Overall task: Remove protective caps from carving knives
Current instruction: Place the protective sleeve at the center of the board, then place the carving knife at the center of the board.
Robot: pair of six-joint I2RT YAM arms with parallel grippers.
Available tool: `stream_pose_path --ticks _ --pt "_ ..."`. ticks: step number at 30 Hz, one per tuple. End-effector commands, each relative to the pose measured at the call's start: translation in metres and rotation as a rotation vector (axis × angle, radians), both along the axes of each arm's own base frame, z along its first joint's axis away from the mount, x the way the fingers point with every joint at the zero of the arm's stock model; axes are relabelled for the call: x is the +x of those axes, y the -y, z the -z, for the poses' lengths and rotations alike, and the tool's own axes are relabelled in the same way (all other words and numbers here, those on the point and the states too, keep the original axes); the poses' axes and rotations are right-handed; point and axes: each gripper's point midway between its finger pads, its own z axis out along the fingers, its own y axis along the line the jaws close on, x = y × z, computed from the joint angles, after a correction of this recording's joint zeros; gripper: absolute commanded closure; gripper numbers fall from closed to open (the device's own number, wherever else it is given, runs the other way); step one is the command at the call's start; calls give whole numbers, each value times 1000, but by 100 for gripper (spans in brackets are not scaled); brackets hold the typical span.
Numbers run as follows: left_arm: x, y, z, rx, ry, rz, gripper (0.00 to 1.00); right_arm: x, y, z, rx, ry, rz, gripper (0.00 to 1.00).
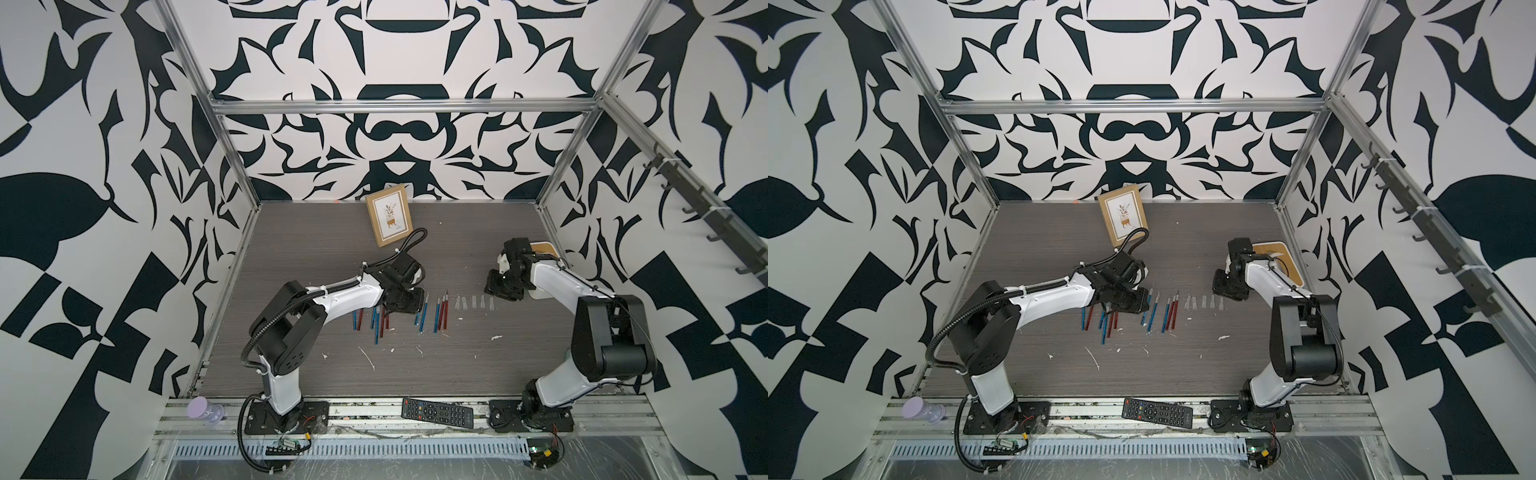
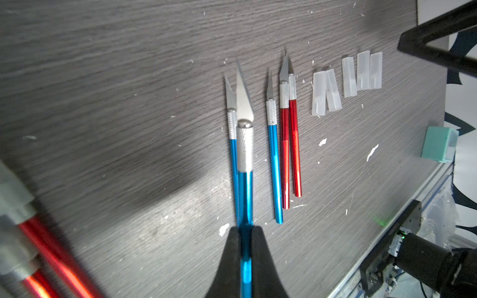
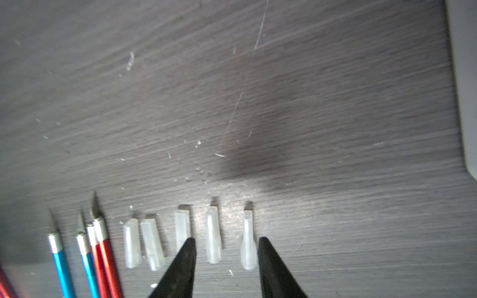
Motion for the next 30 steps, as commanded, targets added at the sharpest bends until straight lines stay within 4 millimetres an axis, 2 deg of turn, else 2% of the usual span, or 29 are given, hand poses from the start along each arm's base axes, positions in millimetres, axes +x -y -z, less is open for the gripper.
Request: stream_pose_path --ticks 1,6,8,10,17,24,30 --pt "0 -7 0 26 -3 -3 100 12 -4 -30 -3 79 -8 48" --pt "0 -10 2 38 2 -8 100 23 -15 -46 34 138 -32 20" --pt "1 -11 1 39 1 -10 100 27 -18 -49 54 165 -22 13" --pt "1 -11 1 44 2 -11 100 28 -20 -49 71 178 -14 1" --pt "6 -21 8 99 1 -63 100 28 -26 -45 105 199 -30 1" --pt "5 -14 15 113 -31 -67 100 26 -29 -39 121 201 -38 0" --pt "7 -15 24 148 -40 -71 99 21 -29 -30 124 189 -52 0"
